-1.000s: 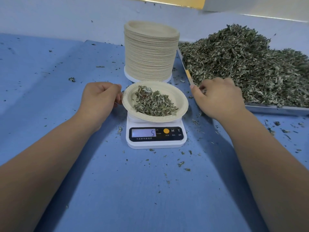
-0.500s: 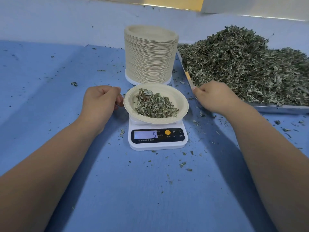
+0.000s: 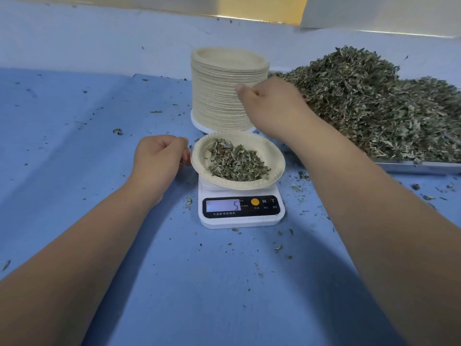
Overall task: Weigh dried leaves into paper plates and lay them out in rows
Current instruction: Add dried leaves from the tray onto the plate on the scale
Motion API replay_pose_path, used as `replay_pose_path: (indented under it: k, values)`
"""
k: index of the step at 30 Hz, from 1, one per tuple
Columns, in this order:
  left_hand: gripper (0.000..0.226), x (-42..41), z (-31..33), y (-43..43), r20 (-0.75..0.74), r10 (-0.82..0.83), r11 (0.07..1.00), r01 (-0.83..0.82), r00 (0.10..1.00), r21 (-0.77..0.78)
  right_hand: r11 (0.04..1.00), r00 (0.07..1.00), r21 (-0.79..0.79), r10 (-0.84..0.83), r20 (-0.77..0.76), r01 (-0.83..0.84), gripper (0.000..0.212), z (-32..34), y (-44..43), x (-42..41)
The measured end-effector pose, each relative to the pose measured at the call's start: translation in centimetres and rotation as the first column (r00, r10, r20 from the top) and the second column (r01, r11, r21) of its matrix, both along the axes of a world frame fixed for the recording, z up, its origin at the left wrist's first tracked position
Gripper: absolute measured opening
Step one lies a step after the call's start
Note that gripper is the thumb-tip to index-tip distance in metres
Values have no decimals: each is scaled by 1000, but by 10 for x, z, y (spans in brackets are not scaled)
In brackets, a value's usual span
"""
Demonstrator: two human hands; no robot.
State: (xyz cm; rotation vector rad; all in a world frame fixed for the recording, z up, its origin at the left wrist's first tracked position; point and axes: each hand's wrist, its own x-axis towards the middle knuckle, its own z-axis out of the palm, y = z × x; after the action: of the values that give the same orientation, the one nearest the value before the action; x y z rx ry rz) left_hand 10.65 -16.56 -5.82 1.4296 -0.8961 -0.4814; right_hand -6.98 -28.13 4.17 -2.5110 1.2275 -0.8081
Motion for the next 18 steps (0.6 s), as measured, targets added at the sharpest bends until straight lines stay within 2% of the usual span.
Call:
replay_pose_path:
  k: [1, 5, 7, 10, 14, 16, 18]
  values:
    - [44, 0, 0, 0, 0, 2, 1000, -2, 1000, 2, 1000, 999, 27, -5, -32, 6, 59, 0, 3, 7]
    - [43, 1, 0, 0, 5, 2, 1000, -2, 1000, 10, 992, 949, 117, -15, -315, 55, 43, -6, 7, 17]
    - [42, 1, 0, 0, -2, -9, 1000, 9, 1000, 8, 994, 942, 100, 0, -335, 35, 40, -6, 10, 13]
    - [40, 0, 1, 1, -4, -12, 1000, 12, 1000, 5, 997, 953, 38, 82, -292, -74, 30, -2, 21, 3]
    - [41, 1, 1, 0, -10, -11, 1000, 11, 1000, 3, 965, 949, 119, 252, -192, -232, 46, -13, 41, -11]
    - [42, 1, 0, 1, 2, -16, 1000, 16, 1000, 8, 970, 960, 81, 239, -148, -229, 45, -22, 45, -19]
    - [42, 2, -1, 0, 5, -18, 1000, 18, 1000, 8, 984, 984, 6, 178, 10, -178, 39, -30, 40, -29]
